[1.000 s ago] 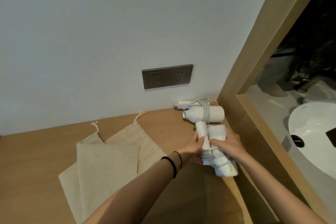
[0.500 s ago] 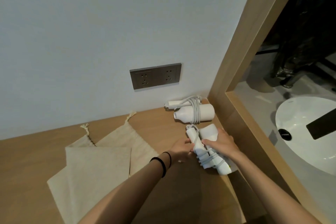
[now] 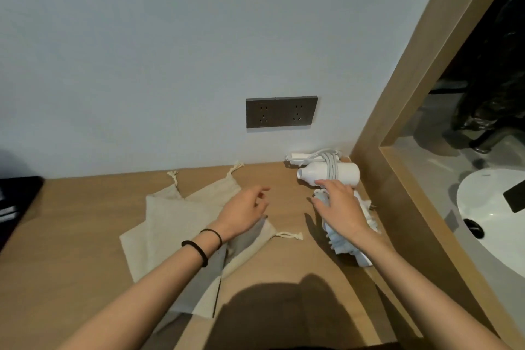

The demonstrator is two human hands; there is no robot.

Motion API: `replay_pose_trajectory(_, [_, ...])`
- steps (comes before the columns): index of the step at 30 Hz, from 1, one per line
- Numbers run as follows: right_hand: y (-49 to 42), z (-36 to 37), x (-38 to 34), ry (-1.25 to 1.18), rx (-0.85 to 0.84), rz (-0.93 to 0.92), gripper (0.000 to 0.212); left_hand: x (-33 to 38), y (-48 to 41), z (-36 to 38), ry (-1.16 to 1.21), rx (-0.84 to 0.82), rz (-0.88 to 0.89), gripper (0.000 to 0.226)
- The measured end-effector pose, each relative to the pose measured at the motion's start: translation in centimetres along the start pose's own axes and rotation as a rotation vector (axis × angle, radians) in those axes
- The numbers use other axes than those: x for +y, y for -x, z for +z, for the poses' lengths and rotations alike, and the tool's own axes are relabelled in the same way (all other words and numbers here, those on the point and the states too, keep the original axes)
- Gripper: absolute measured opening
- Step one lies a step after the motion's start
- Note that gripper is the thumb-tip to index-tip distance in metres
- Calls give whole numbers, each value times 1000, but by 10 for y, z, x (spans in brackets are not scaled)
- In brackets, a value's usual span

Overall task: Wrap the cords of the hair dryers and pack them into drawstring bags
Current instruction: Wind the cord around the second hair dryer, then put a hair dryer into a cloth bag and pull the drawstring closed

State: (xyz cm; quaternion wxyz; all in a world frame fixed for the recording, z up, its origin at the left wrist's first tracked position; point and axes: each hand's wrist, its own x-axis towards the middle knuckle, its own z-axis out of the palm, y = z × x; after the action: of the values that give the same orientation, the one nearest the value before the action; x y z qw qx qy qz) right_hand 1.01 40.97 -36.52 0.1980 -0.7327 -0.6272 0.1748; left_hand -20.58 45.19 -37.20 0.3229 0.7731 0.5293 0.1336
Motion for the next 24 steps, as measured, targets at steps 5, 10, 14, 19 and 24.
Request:
replay_pose_trajectory(5, [3,40,-49,-79,-185,-161,37,-51,62,-25,-157,162,-122,41])
replay_pose_trajectory(10, [15,87,-89,-153,-429,-152,37,-90,111,-17,-350,118,-353,63])
replay_pose_trajectory(14, [18,121,-112,-223,-628,-38,55,-118,139,-3,-293,-242,-453,105])
replay_pose_trajectory(19, [13,144,-119,-375,-645,126,65,-133,165,28,-320,-302,-414,117])
replay_pose_trajectory(24, [12,151,-118,-568,-557,228,47,-130,165,27,-326,-167,-399,70])
